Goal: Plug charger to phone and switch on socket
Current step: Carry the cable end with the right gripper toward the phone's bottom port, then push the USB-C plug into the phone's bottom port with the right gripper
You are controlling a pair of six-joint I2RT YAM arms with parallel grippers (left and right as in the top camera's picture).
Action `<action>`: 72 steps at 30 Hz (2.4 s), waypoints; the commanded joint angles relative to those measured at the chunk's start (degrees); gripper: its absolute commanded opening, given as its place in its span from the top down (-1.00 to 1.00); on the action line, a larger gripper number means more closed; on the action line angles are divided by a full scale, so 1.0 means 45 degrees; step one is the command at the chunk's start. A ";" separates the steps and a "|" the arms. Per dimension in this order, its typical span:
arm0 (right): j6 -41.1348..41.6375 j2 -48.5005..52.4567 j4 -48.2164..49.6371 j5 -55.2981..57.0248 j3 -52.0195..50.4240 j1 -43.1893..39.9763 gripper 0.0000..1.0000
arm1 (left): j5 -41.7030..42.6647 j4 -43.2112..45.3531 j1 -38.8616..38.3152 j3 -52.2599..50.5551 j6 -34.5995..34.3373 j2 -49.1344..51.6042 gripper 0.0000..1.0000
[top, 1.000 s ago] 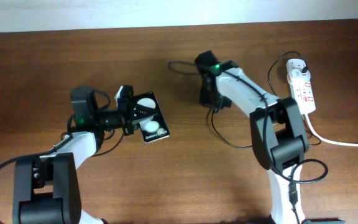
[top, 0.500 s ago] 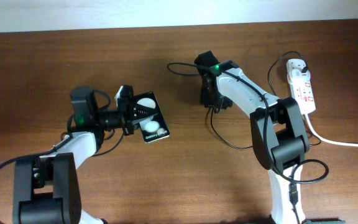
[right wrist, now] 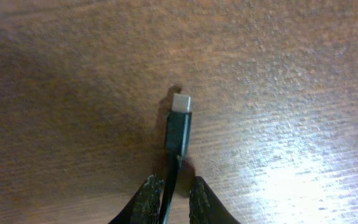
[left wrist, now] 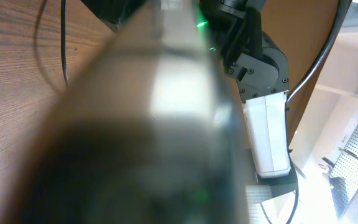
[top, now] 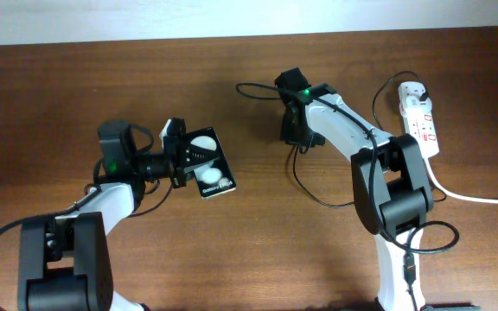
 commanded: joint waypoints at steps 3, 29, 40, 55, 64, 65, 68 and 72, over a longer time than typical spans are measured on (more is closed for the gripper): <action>-0.0010 0.0520 -0.0452 -0.0141 -0.0452 -0.0068 0.83 | 0.0379 0.0049 0.0044 0.0199 -0.0039 -0.0005 1.00; -0.2127 -1.1672 -0.6028 -0.6635 -0.0899 0.3852 0.92 | 0.0408 0.2608 0.0053 0.0199 0.0015 -0.0005 1.00; 0.1481 -1.1604 -0.0112 -0.4775 -0.5586 0.6363 0.92 | -0.0627 0.5411 0.0053 0.0199 -0.2074 -0.0010 1.00; 0.1248 -1.0482 0.1365 -0.4639 -0.5595 0.6363 0.92 | -0.0209 0.6897 0.0049 0.0199 -0.3861 -0.0010 1.00; 0.1253 -1.0482 0.1549 -0.4775 -0.5595 0.6363 0.92 | -0.0505 0.6897 0.0049 0.0199 -0.4226 -0.0010 1.00; 0.1253 -1.0482 0.1549 -0.4779 -0.5595 0.6363 0.92 | -0.0544 0.6897 0.0049 0.0199 -0.4226 -0.0010 1.00; 0.1253 -1.0482 0.1549 -0.4784 -0.5595 0.6363 0.92 | -0.0588 0.6897 0.0049 0.0199 -0.4231 -0.0010 1.00; 0.1253 -1.0482 0.1554 -0.4784 -0.5595 0.6363 0.92 | -0.0699 0.6897 0.0049 0.0199 -0.4231 -0.0010 1.00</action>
